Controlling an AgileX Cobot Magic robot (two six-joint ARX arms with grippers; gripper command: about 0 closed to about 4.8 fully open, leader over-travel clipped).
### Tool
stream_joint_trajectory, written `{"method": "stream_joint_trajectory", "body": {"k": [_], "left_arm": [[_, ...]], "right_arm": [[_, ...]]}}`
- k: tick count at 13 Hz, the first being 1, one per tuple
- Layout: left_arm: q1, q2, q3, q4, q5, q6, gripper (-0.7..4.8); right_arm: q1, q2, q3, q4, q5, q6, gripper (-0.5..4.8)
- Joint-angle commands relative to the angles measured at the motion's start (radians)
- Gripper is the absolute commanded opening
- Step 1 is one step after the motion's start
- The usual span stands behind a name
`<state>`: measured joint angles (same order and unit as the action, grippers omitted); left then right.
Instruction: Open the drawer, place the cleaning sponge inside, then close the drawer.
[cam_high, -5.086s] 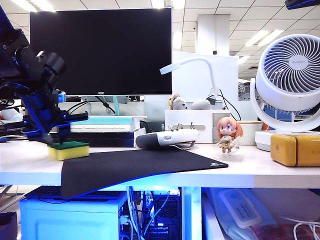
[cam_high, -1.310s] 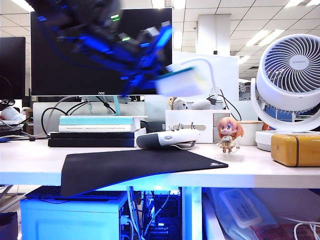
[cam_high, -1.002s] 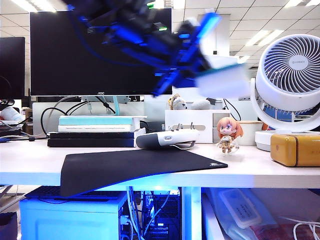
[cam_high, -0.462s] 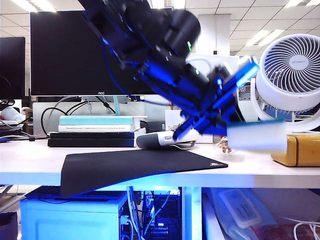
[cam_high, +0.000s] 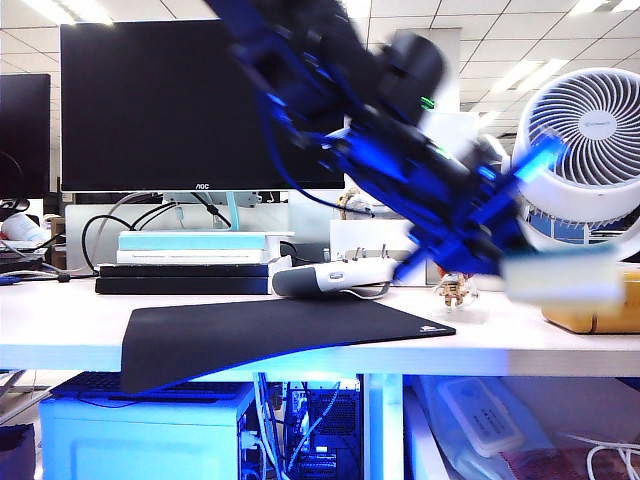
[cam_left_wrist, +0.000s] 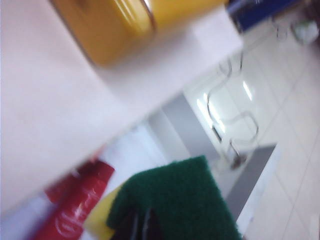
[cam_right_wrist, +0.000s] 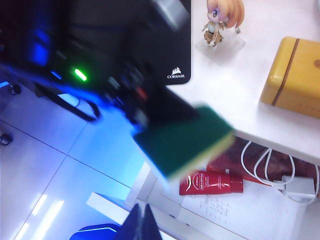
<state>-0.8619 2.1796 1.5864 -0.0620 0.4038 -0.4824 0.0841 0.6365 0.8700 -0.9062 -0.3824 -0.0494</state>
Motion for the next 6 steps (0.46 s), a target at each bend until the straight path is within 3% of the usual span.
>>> {"method": "stream_joint_trajectory", "body": {"k": [1,6], "left_arm": [[-0.032,0.032,0.018,-0.029,0.001,0.016,-0.06],[-0.059,0.079,0.018,-0.057,-0.033,-0.005,-0.06]], "right_arm": [[0.001,-0.003,0.024,0.018,-0.005,-0.003,-0.06],[0.001,-0.003,0.030,0.016,-0.005,-0.003,-0.06]]}}
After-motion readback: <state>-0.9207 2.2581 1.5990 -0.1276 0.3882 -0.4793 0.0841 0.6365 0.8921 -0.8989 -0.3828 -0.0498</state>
